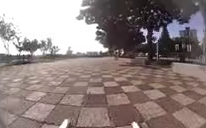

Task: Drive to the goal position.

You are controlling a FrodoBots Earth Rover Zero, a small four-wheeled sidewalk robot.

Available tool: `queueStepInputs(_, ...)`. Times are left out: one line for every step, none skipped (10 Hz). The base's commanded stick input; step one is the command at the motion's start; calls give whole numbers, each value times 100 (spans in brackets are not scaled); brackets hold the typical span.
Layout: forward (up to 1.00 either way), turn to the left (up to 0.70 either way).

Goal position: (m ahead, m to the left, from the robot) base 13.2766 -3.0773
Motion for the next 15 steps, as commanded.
queueStepInputs(50, 0)
queueStepInputs(50, 1)
queueStepInputs(50, 6)
queueStepInputs(50, 0)
queueStepInputs(50, 0)
queueStepInputs(50, 1)
queueStepInputs(50, 8)
queueStepInputs(50, 1)
queueStepInputs(50, 6)
queueStepInputs(50, 15)
queueStepInputs(50, 7)
queueStepInputs(50, 1)
queueStepInputs(50, 0)
queueStepInputs(50, 0)
queueStepInputs(50, 0)
